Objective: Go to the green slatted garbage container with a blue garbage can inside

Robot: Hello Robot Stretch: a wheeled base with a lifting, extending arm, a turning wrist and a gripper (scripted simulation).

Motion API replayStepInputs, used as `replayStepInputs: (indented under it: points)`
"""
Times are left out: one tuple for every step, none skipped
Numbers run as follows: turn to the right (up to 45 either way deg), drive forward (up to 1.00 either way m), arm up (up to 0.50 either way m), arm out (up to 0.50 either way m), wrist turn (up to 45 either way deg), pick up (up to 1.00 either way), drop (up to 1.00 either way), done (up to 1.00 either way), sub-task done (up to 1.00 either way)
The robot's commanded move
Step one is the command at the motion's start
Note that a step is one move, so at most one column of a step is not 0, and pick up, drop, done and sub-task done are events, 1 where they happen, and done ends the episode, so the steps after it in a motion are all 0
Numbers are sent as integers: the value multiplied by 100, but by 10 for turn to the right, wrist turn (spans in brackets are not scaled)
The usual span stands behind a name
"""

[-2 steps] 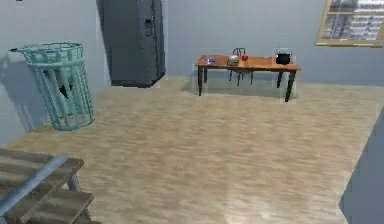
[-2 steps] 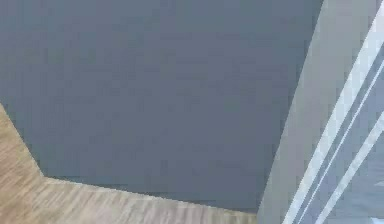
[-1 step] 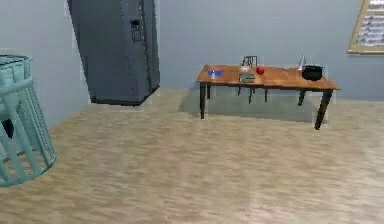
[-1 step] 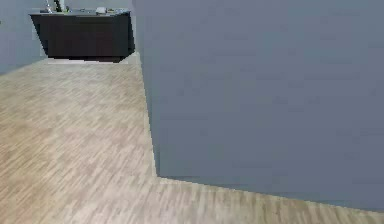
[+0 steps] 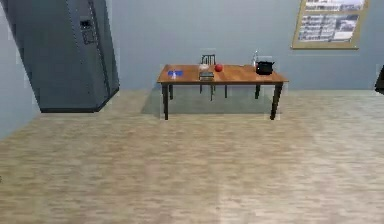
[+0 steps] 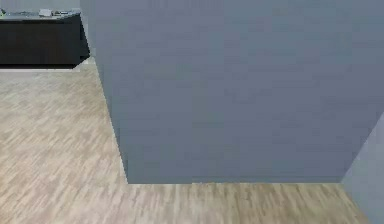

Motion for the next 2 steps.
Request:
replayStepInputs:
  points:
    - [0, 10, 0, 0, 0, 0, 0, 0, 0]
    - [-390, 0, 0, 0, 0, 0, 0, 0, 0]
